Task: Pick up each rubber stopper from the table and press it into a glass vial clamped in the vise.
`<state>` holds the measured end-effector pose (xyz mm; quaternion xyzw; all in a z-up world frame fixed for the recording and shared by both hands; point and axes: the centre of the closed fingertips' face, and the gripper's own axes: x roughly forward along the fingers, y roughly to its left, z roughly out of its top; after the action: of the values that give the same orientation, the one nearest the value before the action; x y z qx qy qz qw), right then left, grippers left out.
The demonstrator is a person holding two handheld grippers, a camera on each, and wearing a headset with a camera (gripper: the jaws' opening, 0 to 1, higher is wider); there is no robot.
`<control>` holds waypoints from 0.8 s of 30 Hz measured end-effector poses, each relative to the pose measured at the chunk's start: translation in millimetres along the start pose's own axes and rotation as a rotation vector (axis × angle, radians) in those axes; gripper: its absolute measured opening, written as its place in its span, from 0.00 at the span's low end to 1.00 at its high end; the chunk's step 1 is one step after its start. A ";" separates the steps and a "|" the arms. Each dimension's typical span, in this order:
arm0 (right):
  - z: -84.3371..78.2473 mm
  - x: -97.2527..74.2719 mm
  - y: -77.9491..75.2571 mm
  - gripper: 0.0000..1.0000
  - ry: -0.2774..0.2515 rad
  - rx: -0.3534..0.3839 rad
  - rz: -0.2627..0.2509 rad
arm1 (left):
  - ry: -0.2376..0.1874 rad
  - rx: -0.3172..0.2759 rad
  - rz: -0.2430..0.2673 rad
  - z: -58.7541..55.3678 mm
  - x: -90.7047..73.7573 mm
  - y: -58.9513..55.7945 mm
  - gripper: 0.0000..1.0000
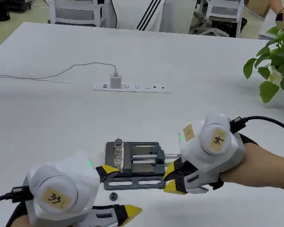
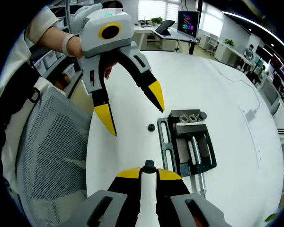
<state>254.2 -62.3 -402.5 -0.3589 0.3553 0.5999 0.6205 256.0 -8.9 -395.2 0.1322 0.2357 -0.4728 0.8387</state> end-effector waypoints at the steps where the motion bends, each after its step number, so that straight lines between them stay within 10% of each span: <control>1: -0.6 -1.8 0.4 0.06 0.004 -0.003 -0.004 | -0.001 0.009 -0.005 1.7 2.1 -1.3 0.45; 24: 1.8 3.8 17.2 0.06 0.078 -0.055 0.037 | 0.091 0.258 -0.170 12.3 35.0 -34.2 0.18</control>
<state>237.1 -58.5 -405.2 -0.3922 0.3691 0.6063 0.5851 245.5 -57.7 -402.8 0.2397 0.2209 -0.5620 0.7602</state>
